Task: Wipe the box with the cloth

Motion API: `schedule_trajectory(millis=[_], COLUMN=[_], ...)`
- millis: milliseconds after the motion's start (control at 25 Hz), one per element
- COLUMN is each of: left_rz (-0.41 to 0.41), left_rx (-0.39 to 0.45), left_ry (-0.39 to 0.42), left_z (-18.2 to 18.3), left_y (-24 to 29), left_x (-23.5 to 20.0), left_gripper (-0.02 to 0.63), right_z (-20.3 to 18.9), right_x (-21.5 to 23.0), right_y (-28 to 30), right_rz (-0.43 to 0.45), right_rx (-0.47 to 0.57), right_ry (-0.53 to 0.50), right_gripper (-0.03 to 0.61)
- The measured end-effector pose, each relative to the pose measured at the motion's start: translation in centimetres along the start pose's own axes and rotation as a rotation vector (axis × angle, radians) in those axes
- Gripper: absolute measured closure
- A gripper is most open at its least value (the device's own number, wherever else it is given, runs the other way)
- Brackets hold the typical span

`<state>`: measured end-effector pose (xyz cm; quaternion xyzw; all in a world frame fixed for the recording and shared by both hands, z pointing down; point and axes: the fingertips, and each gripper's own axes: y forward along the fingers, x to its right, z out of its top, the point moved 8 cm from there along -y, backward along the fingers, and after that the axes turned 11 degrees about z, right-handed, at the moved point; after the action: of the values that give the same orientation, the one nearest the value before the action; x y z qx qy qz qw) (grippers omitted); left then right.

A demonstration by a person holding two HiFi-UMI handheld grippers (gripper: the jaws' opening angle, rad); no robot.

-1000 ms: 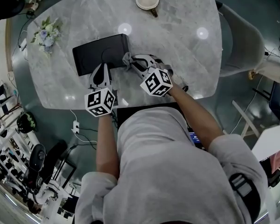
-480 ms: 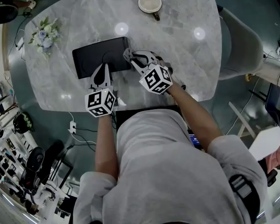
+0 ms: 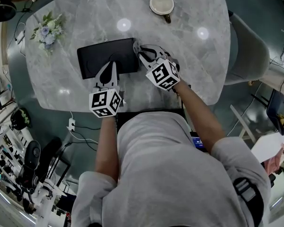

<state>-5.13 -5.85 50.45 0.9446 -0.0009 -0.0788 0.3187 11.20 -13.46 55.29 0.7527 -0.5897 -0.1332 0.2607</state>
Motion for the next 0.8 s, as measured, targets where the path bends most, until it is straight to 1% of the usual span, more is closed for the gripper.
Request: schedule_trajectory(millis=[560,800], left_rz=[-0.043,-0.040], left_rx=[-0.018,-0.022], left_ry=[0.006,0.005], left_z=[0.7,0.4], left_y=[0.9,0.8], left_x=[-0.5,-0.7], left_gripper=[0.589,0.589], right_z=[0.7,1.0], right_x=[3.4,4.5], right_y=[1.8,2.4], right_rz=[-0.002,-0.002], right_rx=[0.006,0.003], right_ry=[0.029,0.028], right_gripper=[0.523,0.523])
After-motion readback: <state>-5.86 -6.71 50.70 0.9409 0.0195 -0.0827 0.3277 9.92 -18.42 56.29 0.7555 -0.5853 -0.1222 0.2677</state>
